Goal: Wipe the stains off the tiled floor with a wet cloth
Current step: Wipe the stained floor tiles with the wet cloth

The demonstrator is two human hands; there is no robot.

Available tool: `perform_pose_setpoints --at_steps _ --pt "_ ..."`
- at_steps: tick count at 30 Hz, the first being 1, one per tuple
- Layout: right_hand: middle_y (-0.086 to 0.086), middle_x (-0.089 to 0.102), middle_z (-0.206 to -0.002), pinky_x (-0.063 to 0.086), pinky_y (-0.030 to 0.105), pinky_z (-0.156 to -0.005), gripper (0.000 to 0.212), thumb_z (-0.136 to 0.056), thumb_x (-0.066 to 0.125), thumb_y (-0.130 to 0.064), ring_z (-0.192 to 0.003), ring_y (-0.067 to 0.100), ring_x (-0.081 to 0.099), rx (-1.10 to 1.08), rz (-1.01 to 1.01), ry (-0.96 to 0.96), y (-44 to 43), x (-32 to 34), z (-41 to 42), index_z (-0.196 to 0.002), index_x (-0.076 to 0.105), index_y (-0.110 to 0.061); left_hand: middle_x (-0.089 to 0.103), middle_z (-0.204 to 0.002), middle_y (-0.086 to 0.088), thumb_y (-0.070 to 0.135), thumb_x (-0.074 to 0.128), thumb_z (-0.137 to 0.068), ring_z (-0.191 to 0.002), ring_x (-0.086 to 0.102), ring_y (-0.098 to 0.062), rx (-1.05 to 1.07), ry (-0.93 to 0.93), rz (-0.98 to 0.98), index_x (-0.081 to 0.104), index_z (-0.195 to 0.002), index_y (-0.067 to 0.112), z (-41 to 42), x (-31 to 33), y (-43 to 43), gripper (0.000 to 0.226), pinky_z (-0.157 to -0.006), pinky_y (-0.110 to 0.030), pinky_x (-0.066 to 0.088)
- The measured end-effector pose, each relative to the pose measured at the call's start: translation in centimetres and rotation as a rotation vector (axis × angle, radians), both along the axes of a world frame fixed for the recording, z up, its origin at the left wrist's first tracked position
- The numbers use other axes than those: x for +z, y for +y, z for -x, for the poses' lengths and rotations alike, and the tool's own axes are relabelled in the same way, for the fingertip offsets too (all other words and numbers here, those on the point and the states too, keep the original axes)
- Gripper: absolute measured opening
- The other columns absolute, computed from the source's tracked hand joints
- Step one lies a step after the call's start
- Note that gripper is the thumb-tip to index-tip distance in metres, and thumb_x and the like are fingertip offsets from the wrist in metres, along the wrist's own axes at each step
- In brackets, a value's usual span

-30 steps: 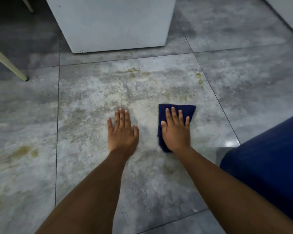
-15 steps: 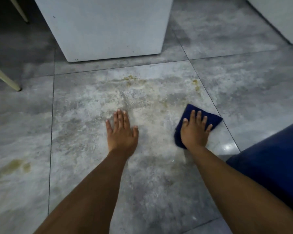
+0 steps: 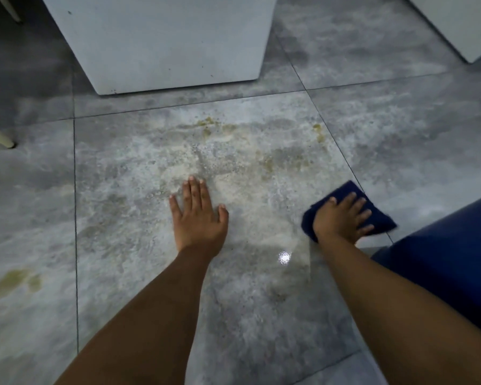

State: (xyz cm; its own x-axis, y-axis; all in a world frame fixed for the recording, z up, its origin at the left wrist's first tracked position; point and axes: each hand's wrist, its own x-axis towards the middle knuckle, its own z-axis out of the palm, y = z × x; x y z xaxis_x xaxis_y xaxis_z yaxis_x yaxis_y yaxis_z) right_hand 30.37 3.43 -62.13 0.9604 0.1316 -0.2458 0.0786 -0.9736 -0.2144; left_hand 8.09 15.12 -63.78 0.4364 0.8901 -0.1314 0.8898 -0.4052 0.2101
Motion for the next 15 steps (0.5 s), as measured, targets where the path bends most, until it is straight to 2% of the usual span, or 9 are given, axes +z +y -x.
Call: perform_pose_setpoints --at_steps 2,3,6,8,9,10,12,15 --pt "0.004 -0.003 -0.162 -0.006 0.052 -0.116 0.06 -0.102 0.019 -0.041 -0.148 0.028 -0.005 -0.073 0.006 -0.007 -0.3 -0.1 3.4 -0.154 0.002 -0.017 -0.013 -0.161 -0.009 0.047 0.011 -0.097 -0.147 -0.016 -0.021 0.002 -0.002 -0.002 -0.009 -0.152 0.009 0.0 0.1 0.0 0.07 -0.118 -0.049 -0.009" --pt "0.004 -0.003 -0.162 -0.006 0.052 -0.116 0.06 -0.102 0.02 -0.041 -0.148 0.028 -0.005 -0.017 0.009 -0.017 0.0 -0.3 5.5 -0.154 0.002 -0.016 -0.013 -0.161 -0.009 0.047 0.01 -0.096 -0.147 -0.016 -0.021 0.004 0.001 -0.004 -0.009 -0.152 0.008 0.1 0.1 0.0 0.071 -0.118 -0.049 -0.009" --pt "0.002 -0.006 -0.162 -0.01 0.049 -0.115 0.06 -0.102 0.018 -0.042 -0.148 0.025 -0.007 0.425 0.071 -0.079 1.0 -0.8 9.3 -0.154 -0.001 -0.019 -0.013 -0.161 -0.01 0.047 0.012 -0.097 -0.148 -0.015 -0.021 0.005 -0.001 0.002 -0.01 -0.152 0.008 0.1 0.2 0.0 0.07 -0.118 -0.049 -0.009" --pt "-0.002 -0.005 -0.162 -0.01 0.047 -0.116 0.059 -0.102 0.017 -0.044 -0.148 0.022 -0.007 0.702 0.084 -0.092 2.2 -0.6 7.4 -0.154 0.001 -0.023 -0.014 -0.161 -0.009 0.047 0.013 -0.098 -0.147 -0.016 -0.021 0.005 -0.008 0.002 -0.011 -0.151 0.009 0.1 0.1 0.0 0.07 -0.118 -0.049 -0.011" --pt "-0.002 -0.004 -0.162 -0.008 0.047 -0.117 0.058 -0.102 0.017 -0.044 -0.148 0.021 -0.006 0.76 0.079 -0.084 2.7 -0.5 5.7 -0.154 0.002 -0.024 -0.014 -0.161 -0.009 0.046 0.013 -0.098 -0.147 -0.016 -0.021 0.001 -0.009 0.001 -0.012 -0.151 0.009 0.1 0.0 0.1 0.07 -0.118 -0.048 -0.011" --pt "-0.002 -0.003 -0.162 -0.006 0.047 -0.118 0.058 -0.102 0.018 -0.044 -0.148 0.022 -0.005 0.754 0.077 -0.067 3.0 -0.3 4.0 -0.154 0.003 -0.024 -0.015 -0.161 -0.009 0.046 0.013 -0.098 -0.147 -0.017 -0.021 -0.005 -0.012 -0.003 -0.012 -0.151 0.009 0.1 0.0 0.1 0.07 -0.118 -0.048 -0.012" --pt "0.002 -0.002 -0.162 -0.004 0.05 -0.118 0.058 -0.103 0.017 -0.042 -0.148 0.024 -0.004 0.603 0.087 -0.052 2.5 0.0 2.3 -0.154 0.002 -0.021 -0.014 -0.161 -0.009 0.047 0.014 -0.098 -0.147 -0.017 -0.021 -0.005 -0.022 -0.006 -0.011 -0.152 0.009 0.2 -0.1 0.0 0.07 -0.118 -0.048 -0.011" --pt "0.006 -0.005 -0.162 -0.005 0.053 -0.117 0.058 -0.103 0.018 -0.036 -0.148 0.027 -0.006 0.402 0.098 -0.049 1.7 0.3 4.7 -0.154 -0.001 -0.016 -0.016 -0.16 -0.009 0.046 0.015 -0.098 -0.147 -0.018 -0.021 -0.007 -0.02 0.004 -0.011 -0.152 0.008 0.1 0.1 -0.1 0.07 -0.117 -0.049 -0.012"
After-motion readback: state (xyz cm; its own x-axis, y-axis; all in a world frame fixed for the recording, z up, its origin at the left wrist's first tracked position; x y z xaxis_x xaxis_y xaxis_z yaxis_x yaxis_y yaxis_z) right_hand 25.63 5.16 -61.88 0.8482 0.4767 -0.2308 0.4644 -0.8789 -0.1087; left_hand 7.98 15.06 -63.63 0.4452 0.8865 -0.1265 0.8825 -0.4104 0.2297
